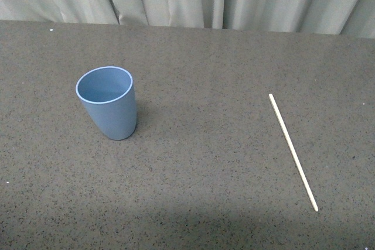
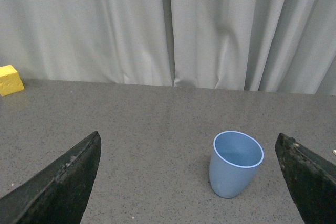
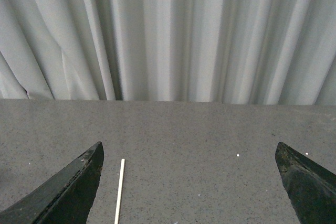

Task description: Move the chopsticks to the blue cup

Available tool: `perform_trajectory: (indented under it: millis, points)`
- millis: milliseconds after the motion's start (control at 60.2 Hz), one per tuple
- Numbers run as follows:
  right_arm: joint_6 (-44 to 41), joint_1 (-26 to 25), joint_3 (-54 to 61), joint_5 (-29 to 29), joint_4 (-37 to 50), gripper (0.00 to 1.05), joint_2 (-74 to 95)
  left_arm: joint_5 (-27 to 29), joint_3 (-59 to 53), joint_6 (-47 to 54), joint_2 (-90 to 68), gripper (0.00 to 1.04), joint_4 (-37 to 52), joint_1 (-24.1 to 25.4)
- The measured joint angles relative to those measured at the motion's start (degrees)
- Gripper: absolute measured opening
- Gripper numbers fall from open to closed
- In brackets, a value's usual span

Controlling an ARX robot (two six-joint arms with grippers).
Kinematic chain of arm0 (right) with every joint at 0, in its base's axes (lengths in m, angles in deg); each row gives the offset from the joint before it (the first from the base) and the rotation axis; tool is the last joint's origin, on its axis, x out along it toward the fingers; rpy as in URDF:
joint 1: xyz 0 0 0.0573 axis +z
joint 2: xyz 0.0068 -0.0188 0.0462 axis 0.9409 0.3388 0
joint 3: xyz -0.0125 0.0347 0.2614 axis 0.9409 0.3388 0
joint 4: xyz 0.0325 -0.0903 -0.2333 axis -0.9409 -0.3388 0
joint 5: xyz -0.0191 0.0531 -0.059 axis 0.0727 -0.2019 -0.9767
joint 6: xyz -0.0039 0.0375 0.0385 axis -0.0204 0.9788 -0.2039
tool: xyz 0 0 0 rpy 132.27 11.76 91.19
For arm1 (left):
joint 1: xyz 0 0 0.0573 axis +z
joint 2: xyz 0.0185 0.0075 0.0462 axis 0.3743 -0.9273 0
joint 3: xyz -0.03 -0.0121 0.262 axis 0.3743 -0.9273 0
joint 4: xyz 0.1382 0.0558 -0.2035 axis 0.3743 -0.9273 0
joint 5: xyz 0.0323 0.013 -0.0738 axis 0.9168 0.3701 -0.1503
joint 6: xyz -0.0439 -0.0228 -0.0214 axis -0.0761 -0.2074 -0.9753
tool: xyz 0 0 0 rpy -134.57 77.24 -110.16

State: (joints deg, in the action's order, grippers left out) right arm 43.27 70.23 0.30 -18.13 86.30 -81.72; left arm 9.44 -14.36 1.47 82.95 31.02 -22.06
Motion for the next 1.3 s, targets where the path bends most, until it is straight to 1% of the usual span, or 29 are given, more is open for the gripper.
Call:
perform_trajectory:
  millis: [1129,1146,1212,1245,1295]
  points:
    - [0.00,0.00,0.00,0.00,0.00,0.95,0.00,0.00,0.00,0.02,0.00,0.98,0.00,0.00]
    - [-0.26,0.04,0.00,-0.26,0.00,0.95,0.00,0.00,0.00,0.00,0.00,0.98,0.00,0.00]
    - [-5.66,2.34,-0.04,-7.78,1.44,0.95,1.53,0.00,0.00,0.00,0.00,0.98,0.00,0.00]
    - [-10.51,3.82,-0.37,-11.47,2.51,0.95,4.24,0.04,0.00,0.00,0.00,0.98,0.00,0.00]
    - [-14.67,5.09,-1.22,-11.15,4.79,0.95,9.42,0.07,0.00,0.00,0.00,0.98,0.00,0.00]
